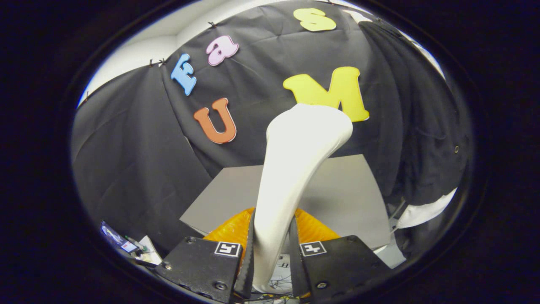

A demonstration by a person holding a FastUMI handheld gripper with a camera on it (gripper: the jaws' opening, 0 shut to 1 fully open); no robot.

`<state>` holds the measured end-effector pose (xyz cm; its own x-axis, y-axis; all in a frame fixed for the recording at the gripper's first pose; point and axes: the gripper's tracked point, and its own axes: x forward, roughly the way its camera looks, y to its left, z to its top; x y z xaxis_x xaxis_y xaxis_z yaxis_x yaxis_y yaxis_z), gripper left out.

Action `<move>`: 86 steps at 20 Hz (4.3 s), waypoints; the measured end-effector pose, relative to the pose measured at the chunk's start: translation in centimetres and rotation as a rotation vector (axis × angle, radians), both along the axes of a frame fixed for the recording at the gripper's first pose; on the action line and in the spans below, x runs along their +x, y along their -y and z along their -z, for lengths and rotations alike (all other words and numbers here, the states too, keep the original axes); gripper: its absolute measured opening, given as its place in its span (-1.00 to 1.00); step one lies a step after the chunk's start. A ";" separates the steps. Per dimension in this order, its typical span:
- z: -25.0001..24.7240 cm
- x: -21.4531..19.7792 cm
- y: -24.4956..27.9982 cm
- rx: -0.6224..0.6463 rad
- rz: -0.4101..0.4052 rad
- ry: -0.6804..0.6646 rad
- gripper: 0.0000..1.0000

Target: Iron the clothes twice with a garment steamer, once on the left side and once on the right side.

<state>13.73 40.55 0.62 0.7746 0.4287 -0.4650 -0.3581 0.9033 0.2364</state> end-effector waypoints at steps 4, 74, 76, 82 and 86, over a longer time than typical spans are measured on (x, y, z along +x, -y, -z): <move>-1.7 -3.3 4.2 -0.020 0.022 0.075 -0.24; -1.4 6.5 33.3 -0.180 0.095 0.168 -0.24; 0.2 6.1 33.6 -0.173 0.097 0.139 -0.24; 6.0 4.8 34.9 -0.176 0.115 0.039 -0.24; 9.7 4.8 35.6 -0.170 0.142 -0.034 -0.24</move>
